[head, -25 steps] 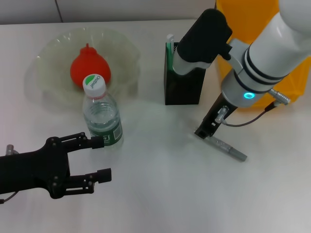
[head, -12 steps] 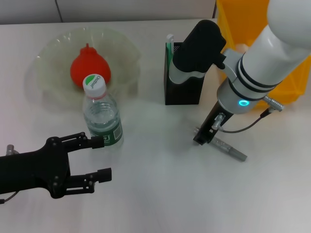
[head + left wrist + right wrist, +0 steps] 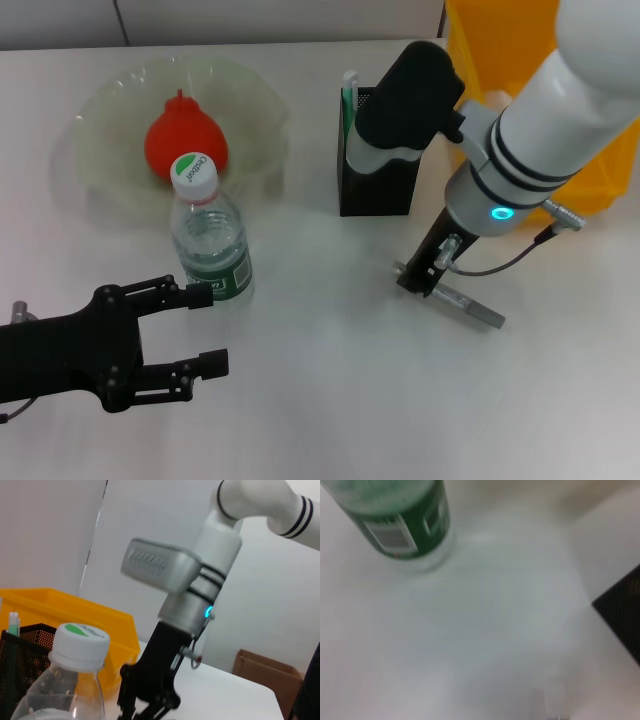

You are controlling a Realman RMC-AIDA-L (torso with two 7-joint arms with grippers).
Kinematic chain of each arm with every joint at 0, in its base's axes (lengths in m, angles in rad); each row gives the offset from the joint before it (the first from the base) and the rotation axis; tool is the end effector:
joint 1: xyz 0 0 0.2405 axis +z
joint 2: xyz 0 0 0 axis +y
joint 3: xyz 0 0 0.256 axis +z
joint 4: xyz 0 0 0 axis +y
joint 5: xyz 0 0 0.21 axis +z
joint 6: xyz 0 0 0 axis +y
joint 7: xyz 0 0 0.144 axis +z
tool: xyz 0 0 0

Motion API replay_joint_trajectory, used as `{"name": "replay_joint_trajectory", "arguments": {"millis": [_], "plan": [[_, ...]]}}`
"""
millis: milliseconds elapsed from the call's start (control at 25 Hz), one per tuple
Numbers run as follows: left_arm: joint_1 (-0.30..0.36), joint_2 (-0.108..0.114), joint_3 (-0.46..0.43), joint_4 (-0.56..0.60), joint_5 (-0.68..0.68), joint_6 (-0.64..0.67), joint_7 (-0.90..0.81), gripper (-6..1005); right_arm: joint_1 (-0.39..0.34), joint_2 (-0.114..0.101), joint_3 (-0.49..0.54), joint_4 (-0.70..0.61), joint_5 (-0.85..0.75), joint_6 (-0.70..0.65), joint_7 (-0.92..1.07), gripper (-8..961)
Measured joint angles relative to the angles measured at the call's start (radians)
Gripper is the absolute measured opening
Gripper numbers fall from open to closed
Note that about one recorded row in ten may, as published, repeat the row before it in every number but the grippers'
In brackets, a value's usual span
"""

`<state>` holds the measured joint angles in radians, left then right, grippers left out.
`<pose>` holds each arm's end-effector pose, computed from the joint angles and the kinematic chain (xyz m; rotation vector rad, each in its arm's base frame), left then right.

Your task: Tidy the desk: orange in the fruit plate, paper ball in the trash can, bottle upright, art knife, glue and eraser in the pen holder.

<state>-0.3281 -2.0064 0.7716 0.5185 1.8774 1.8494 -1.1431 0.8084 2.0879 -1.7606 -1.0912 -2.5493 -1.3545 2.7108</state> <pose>-0.3002 0.2376 0.0091 -2.8246 -0.5598 -0.9692 0.1431 0.3557 -0.0854 -2.6839 0.6950 -0.7128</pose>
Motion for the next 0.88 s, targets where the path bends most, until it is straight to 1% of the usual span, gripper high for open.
{"name": "replay_joint_trajectory", "arguments": {"millis": [80,120,160,200,240,280,320,360,440,480,520,560,600,640,680,720,760,800,840,880], "plan": [[0.005,0.0,-0.002,0.0,0.0,0.001,0.0,800,-0.032,-0.003,0.041,-0.092,0.0,-0.043,-0.006,144],[0.006,0.0,-0.002,0.0,0.0,0.001,0.0,800,-0.069,-0.002,0.122,-0.201,0.003,-0.09,-0.021,144],[0.006,0.0,-0.002,0.0,0.0,0.001,0.0,800,-0.069,-0.002,0.122,-0.201,0.003,-0.09,-0.021,145],[0.007,0.001,-0.003,0.0,0.0,0.001,0.0,800,-0.089,-0.001,0.182,-0.259,0.022,-0.107,-0.03,145],[0.008,0.001,-0.005,0.0,0.0,0.001,0.0,800,-0.132,-0.001,0.328,-0.35,0.105,-0.118,-0.053,145],[0.008,0.001,-0.012,0.0,0.0,0.003,0.0,800,-0.167,-0.004,0.488,-0.371,0.258,-0.097,-0.115,145],[0.008,0.001,-0.012,0.0,0.0,0.003,0.0,800,-0.167,-0.004,0.488,-0.371,0.258,-0.097,-0.115,145],[0.007,0.001,-0.015,0.0,0.0,0.003,0.0,800,-0.181,-0.005,0.567,-0.355,0.371,-0.08,-0.169,144],[0.005,0.0,-0.017,0.0,0.0,0.005,0.0,800,-0.197,-0.006,0.69,-0.27,0.591,-0.055,-0.314,143],[0.005,0.0,-0.017,0.0,0.0,0.005,0.0,800,-0.197,-0.006,0.69,-0.27,0.591,-0.055,-0.314,143],[0.003,-0.001,-0.017,0.0,0.0,0.005,0.0,800,-0.2,-0.009,0.794,-0.102,0.788,-0.051,-0.506,143],[0.003,-0.001,-0.017,0.0,0.0,0.005,0.0,800,-0.2,-0.009,0.794,-0.102,0.788,-0.051,-0.506,142],[0.003,-0.002,-0.017,0.0,0.0,0.005,0.0,800,-0.2,-0.011,0.833,-0.011,0.87,-0.058,-0.603,142],[0.001,-0.003,-0.017,0.0,0.0,0.005,0.0,800,-0.2,-0.013,0.872,0.143,0.999,-0.066,-0.812,142],[0.001,-0.003,-0.017,0.0,0.0,0.005,0.0,800,-0.2,-0.013,0.872,0.143,0.999,-0.066,-0.812,141],[0.0,-0.004,-0.018,0.0,0.0,0.007,-0.002,800,-0.202,-0.011,0.885,0.311,1.119,-0.069,-1.085,141],[0.0,-0.004,-0.018,0.0,0.0,0.008,-0.003,800,-0.204,-0.009,0.886,0.388,1.166,-0.068,-1.206,140],[0.0,-0.004,-0.018,0.0,0.0,0.008,-0.003,800,-0.204,-0.009,0.886,0.388,1.166,-0.068,-1.206,140],[-0.001,-0.004,-0.019,0.0,0.0,0.01,-0.004,800,-0.2,-0.007,0.887,0.515,1.23,-0.06,-1.408,140],[-0.001,-0.004,-0.019,0.0,0.0,0.01,-0.004,800,-0.2,-0.007,0.887,0.515,1.23,-0.06,-1.408,139]]}}
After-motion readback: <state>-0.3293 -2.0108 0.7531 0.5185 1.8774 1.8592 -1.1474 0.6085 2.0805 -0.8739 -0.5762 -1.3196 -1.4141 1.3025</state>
